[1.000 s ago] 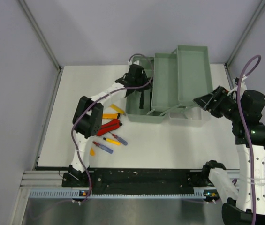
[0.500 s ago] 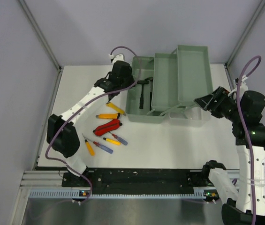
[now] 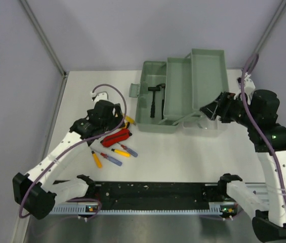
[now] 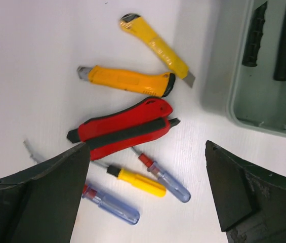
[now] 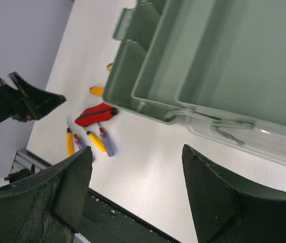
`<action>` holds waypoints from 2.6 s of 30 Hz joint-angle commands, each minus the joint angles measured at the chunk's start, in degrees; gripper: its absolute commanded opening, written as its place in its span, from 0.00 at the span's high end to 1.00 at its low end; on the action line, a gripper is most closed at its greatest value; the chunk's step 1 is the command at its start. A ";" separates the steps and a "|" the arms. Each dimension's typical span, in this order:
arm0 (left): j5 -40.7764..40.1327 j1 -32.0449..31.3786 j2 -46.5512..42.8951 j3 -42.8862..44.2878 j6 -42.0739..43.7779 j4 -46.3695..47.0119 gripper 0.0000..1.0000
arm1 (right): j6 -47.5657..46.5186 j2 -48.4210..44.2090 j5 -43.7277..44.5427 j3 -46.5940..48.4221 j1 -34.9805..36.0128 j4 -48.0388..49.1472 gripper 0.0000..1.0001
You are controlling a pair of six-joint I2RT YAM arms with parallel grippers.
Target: Pack the tool kit
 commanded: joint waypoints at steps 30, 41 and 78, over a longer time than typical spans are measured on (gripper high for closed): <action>-25.11 5.65 -26.01 23.94 14.93 -6.93 0.01 | -46.02 66.58 17.08 27.27 57.92 24.88 0.21; -12.54 5.65 -22.05 24.30 16.07 -8.25 0.01 | -48.58 77.49 17.52 32.55 58.98 26.55 0.27; -9.02 5.65 -21.00 21.83 16.51 -7.11 0.01 | -43.66 66.96 24.73 21.39 60.82 42.63 0.80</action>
